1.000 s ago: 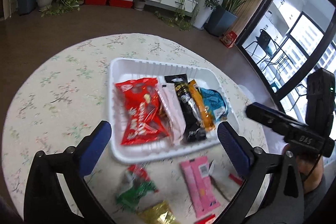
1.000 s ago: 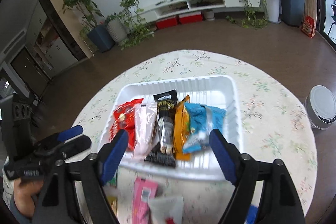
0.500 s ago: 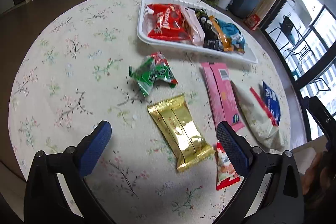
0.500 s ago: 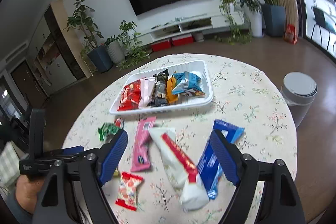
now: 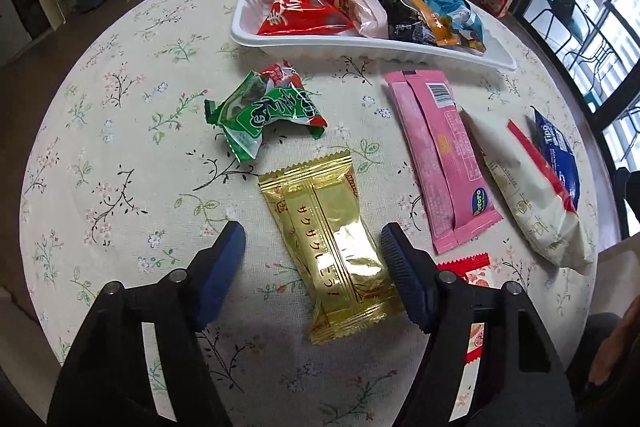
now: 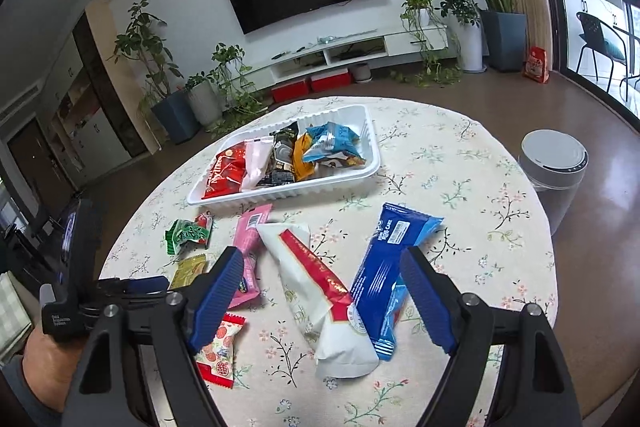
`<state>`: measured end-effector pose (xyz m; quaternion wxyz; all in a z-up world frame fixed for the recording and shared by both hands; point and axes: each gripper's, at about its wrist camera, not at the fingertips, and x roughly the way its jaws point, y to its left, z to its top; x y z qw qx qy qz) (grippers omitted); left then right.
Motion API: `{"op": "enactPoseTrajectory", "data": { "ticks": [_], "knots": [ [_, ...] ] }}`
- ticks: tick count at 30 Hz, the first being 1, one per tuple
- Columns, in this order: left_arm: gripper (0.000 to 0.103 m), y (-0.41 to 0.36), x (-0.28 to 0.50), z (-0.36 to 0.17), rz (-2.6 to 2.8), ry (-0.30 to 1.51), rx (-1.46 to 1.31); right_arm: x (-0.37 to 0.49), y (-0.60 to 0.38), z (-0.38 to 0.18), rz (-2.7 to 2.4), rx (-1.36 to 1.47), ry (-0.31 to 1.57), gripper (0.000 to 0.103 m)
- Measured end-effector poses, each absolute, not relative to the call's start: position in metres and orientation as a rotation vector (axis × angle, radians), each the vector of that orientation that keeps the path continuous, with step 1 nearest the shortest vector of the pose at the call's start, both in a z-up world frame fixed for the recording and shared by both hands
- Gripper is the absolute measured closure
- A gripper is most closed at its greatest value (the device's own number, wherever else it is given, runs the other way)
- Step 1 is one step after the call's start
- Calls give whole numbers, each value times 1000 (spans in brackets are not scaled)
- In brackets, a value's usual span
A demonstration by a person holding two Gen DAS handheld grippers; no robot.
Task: Organize snacks
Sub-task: 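Lower the left tool onto the gold wafer packet and close it, then close the right tool on the white-and-red bag while the left tool holds the gold wafer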
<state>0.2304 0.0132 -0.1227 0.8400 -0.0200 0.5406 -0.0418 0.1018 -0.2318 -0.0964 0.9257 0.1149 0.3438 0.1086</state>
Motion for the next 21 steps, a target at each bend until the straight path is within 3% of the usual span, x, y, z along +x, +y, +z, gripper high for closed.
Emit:
{"op": "enactPoseTrajectory", "data": {
  "ticks": [2, 11, 15, 21],
  "knots": [
    [36, 15, 235, -123, -91, 1142, -50, 102, -230, -97, 228, 227, 712, 20],
    [60, 20, 232, -121, -122, 1124, 30, 105, -216, -93, 312, 115, 758, 20],
    [70, 25, 227, -120, -166, 1124, 30, 114, -206, -92, 362, 32, 812, 27],
    [71, 30, 219, -119, -221, 1120, 35, 133, -189, -99, 474, -91, 904, 31]
  ]
}}
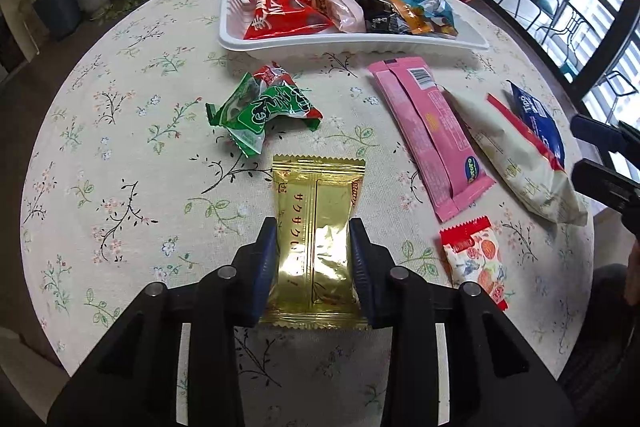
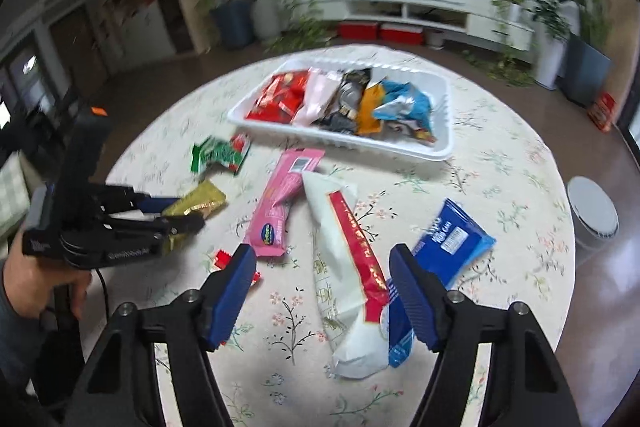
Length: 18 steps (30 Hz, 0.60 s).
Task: Organize snacks
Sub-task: 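Close the right tool on the white-and-red bag while the left tool holds the gold wafer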
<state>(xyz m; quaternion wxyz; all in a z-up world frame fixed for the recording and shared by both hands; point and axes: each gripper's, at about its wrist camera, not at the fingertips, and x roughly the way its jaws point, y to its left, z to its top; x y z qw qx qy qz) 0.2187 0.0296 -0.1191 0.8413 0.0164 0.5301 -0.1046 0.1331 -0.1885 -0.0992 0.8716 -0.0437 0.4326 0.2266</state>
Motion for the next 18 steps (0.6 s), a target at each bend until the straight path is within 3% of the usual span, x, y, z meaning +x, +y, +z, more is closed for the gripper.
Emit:
{"op": "enactPoseTrajectory", "data": {
  "ticks": [13, 18],
  "knots": [
    [70, 32, 216, -119, -288, 1113, 79, 158, -171, -128, 504, -203, 1045, 34],
    [72, 34, 213, -118, -312, 1106, 92, 165, -169, -139, 493, -238, 1091, 39]
  ]
}}
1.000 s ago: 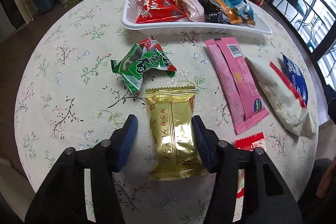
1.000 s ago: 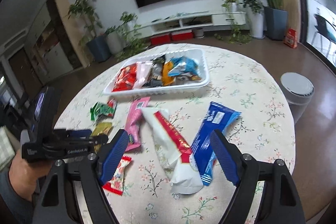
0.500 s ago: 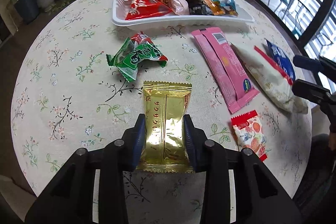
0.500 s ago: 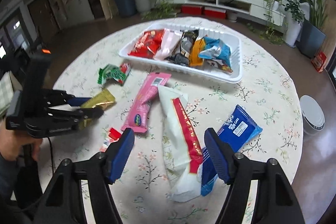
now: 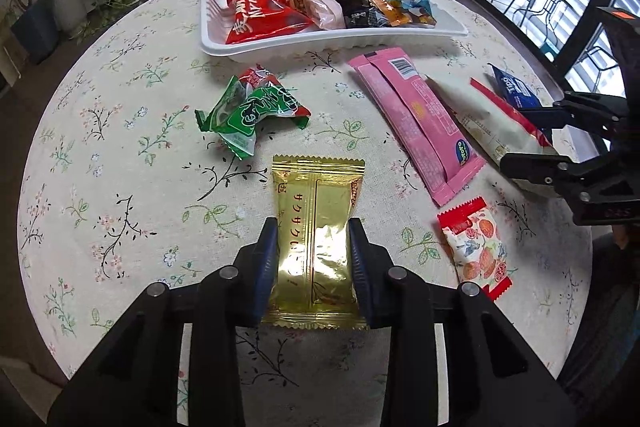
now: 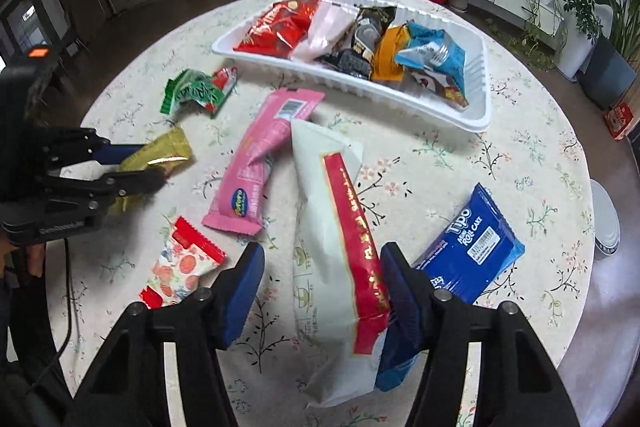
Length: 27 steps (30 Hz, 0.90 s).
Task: Organize snacks
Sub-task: 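Close the right tool on the white-and-red bag while the left tool holds the gold wafer, then carry the gold wafer and white-and-red bag over the tray with both tools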
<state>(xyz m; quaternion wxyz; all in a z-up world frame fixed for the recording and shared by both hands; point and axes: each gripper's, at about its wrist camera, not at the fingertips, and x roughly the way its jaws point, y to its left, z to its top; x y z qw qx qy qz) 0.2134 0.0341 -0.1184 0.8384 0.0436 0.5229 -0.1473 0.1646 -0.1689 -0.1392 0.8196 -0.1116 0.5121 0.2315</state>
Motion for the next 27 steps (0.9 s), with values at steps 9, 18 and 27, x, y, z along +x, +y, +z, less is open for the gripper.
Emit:
{"op": "enactPoseTrajectory", "data": {
  "ticks": [9, 18, 27],
  "knots": [
    [72, 24, 218, -119, -354, 1131, 207, 172, -163, -153, 482, -289, 1165, 46],
    [73, 21, 219, -119, -378, 1139, 238, 171, -159, -150, 473, -293, 1203, 80],
    [74, 29, 207, -117, -391, 1132, 190, 155, -155, -146, 478, -238, 1185, 83]
  ]
}}
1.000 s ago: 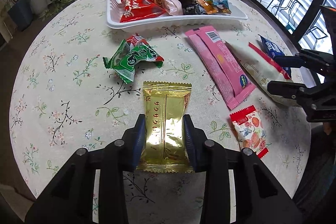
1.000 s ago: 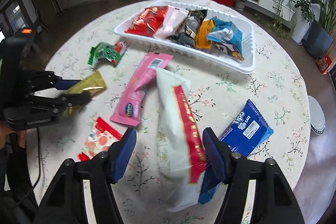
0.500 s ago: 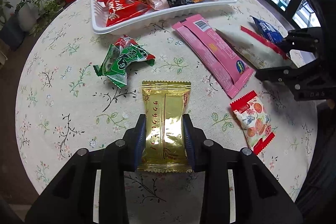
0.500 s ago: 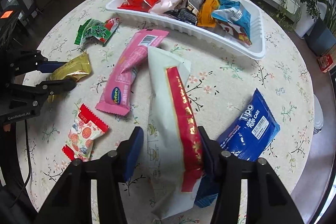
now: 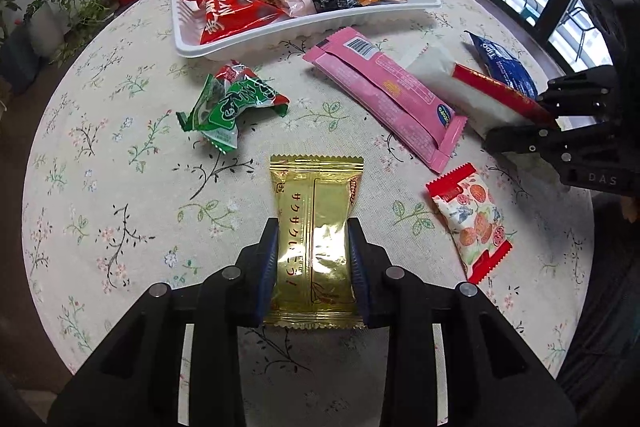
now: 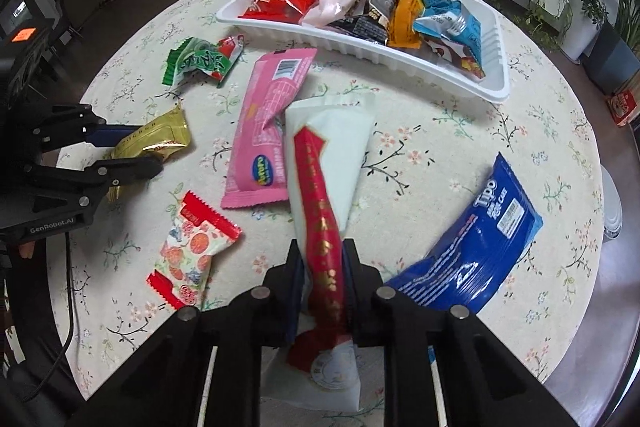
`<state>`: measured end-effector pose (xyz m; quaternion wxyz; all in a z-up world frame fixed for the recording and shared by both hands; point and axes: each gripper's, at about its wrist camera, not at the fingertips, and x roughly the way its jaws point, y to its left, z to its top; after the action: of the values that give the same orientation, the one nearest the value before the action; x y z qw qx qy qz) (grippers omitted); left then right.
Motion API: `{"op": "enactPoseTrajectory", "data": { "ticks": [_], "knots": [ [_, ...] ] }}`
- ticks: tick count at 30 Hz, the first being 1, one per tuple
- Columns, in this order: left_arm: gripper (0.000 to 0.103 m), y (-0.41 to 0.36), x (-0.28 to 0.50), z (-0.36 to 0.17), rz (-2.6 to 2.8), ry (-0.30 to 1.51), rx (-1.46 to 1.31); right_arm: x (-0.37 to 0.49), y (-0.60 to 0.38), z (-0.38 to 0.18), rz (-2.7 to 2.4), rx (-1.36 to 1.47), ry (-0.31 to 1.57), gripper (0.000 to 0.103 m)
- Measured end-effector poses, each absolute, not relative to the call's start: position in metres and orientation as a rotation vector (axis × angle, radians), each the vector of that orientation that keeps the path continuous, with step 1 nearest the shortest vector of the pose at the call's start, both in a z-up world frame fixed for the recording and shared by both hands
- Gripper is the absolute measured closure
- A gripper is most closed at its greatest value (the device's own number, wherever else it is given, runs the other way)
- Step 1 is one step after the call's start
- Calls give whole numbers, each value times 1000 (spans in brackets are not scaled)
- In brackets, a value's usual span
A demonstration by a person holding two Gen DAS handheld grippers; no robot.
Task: Organize snacks
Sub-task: 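Carry the gold wafer and white-and-red bag over the tray with both tools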
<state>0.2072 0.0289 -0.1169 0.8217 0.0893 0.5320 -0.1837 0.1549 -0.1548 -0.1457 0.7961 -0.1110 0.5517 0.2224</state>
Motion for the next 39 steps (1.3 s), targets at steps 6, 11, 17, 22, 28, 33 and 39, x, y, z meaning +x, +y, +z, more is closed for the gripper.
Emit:
{"op": "enactPoseTrajectory", "data": {
  "ticks": [6, 11, 17, 22, 28, 33, 39],
  "knots": [
    [74, 40, 197, -109, -416, 1110, 91, 144, -168, -130, 481, -126, 1146, 83],
    [74, 53, 191, -92, -450, 1074, -11, 135, -183, -113, 507, 11, 1105, 83],
    [74, 69, 202, -60, -479, 1008, -110, 144, -212, -97, 489, 142, 1060, 83],
    [74, 83, 222, -44, -474, 979, -174, 161, -241, -88, 437, 217, 1031, 83],
    [74, 92, 258, -21, -437, 934, -205, 194, -271, -74, 368, 291, 996, 83],
    [74, 93, 314, 2, -394, 903, -216, 240, -270, -52, 348, 316, 967, 83],
    [73, 77, 379, 8, -360, 910, -215, 297, -234, -31, 368, 292, 948, 83]
  ]
}}
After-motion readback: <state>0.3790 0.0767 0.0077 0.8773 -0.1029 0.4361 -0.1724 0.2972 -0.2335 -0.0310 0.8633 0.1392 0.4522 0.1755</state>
